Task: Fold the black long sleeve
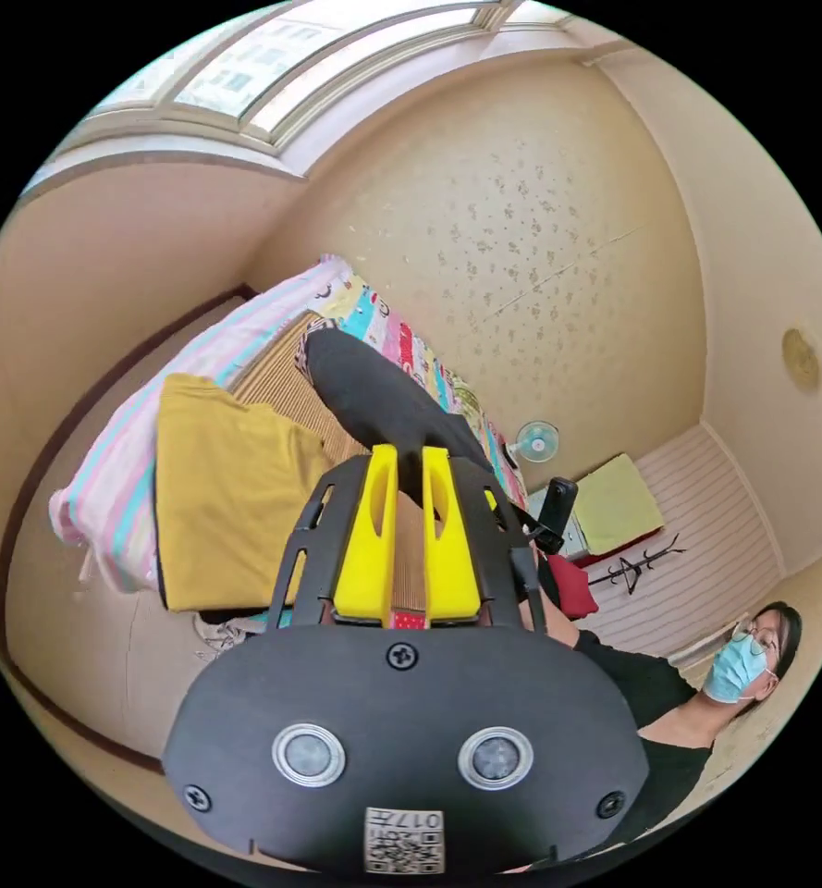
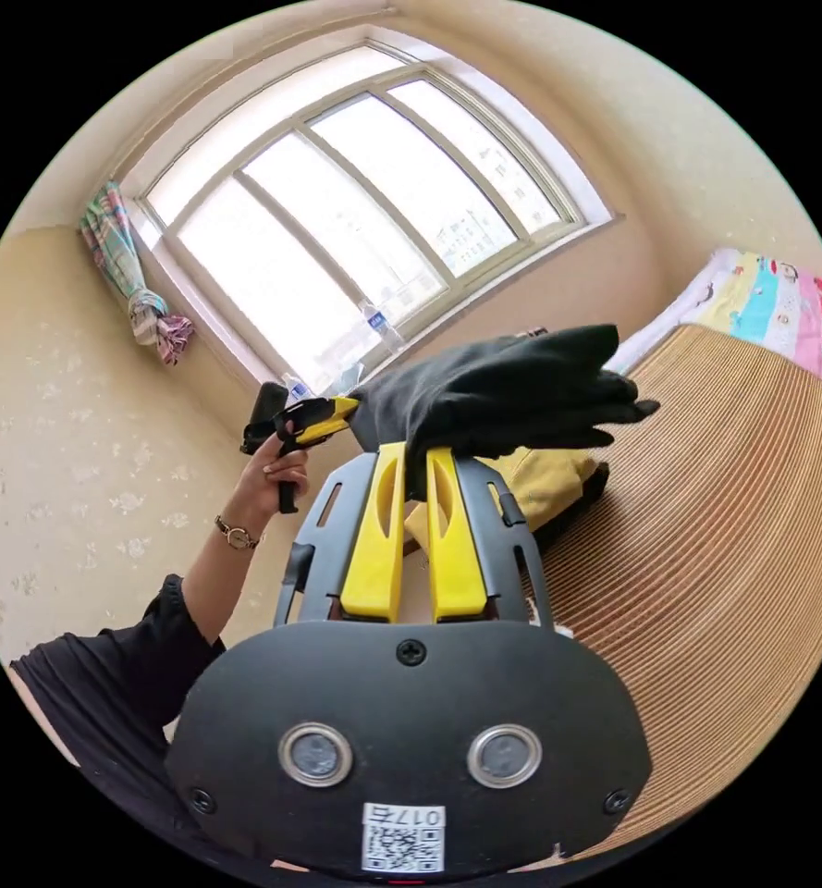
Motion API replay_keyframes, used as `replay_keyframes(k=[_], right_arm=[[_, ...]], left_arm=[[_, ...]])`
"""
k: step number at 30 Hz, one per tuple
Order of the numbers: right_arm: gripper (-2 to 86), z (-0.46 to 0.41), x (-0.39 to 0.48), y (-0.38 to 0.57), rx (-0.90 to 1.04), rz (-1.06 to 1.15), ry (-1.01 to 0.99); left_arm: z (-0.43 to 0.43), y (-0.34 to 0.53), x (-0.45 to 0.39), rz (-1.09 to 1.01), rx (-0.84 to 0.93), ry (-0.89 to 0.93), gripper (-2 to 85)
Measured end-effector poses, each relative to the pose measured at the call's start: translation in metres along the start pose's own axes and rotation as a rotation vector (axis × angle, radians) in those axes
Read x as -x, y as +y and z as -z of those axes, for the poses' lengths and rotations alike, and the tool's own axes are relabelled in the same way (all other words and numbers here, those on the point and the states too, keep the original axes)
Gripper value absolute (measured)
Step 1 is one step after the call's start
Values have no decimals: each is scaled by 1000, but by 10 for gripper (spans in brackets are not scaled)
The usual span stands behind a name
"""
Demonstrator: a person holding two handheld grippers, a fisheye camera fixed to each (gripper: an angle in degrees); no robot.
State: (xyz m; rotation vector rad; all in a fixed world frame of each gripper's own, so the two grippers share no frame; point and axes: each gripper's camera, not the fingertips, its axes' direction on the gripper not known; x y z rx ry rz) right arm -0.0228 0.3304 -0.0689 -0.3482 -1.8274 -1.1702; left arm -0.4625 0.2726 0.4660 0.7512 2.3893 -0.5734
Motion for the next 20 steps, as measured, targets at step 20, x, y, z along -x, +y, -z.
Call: replay_keyframes(k=[20], right_arm=[[5, 274, -23, 409, 140, -347, 627]], left_arm=[[-256, 414, -73, -318, 128, -729, 15]])
